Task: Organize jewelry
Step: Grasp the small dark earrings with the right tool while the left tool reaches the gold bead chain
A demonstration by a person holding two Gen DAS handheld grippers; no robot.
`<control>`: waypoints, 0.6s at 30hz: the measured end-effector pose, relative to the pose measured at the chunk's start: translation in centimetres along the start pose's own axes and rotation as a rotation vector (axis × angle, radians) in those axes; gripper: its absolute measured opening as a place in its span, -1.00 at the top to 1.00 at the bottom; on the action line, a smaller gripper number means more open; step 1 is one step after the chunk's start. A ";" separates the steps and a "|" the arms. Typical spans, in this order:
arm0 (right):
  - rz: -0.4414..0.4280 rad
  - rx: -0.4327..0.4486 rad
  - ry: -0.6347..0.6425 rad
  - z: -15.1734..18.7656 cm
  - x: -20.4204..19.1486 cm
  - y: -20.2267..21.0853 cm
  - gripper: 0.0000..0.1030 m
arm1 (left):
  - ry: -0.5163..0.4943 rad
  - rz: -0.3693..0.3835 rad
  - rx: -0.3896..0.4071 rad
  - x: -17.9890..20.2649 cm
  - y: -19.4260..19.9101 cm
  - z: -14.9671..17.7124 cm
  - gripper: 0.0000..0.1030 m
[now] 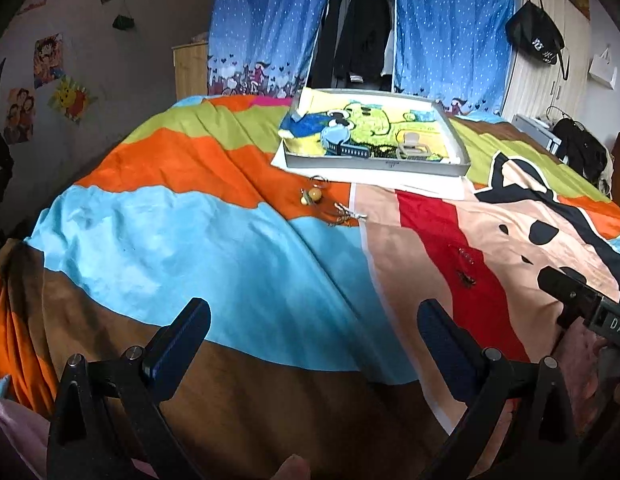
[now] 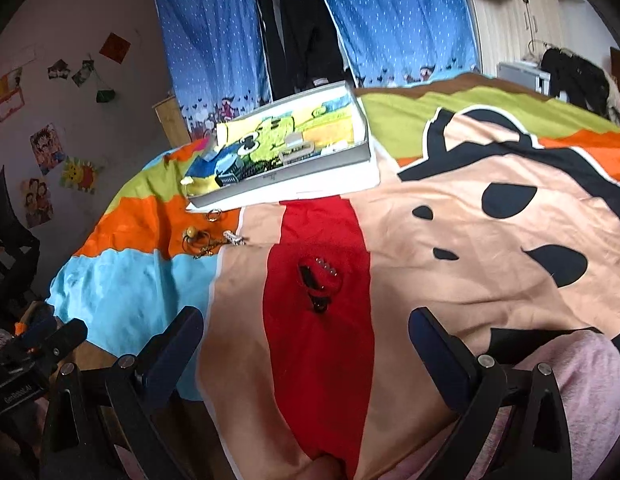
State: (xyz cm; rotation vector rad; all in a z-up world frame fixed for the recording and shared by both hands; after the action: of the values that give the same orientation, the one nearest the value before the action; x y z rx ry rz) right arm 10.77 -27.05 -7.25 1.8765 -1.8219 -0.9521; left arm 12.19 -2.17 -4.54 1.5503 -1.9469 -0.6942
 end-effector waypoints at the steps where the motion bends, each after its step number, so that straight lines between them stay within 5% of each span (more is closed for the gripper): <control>1: -0.008 -0.010 -0.005 -0.1 0.1 -0.3 -1.00 | 0.002 0.001 -0.011 -0.1 -0.3 0.0 -0.97; 12: -0.148 -0.111 -0.049 -1.9 0.6 -3.8 -0.99 | 0.033 0.038 -0.081 -1.4 -3.2 -1.8 -0.97; 18: -0.224 -0.166 -0.084 -2.6 0.9 -6.1 -0.81 | 0.054 0.053 -0.105 -1.9 -5.1 -2.6 -0.97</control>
State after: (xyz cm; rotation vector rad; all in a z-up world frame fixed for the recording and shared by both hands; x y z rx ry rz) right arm 16.94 -27.82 -9.67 1.9910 -1.5459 -1.2351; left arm 17.88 -1.46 -6.37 1.4352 -1.8741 -0.7138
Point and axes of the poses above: each gripper's, at about its wrist camera, not at the fingertips, and y roughly against the way its jaws point, x to its right, z to its underside, the point moved 1 cm from there along -y, roughly the way its jaws point, and after that the axes turned 1 degree about -x, right-handed, at the moved point
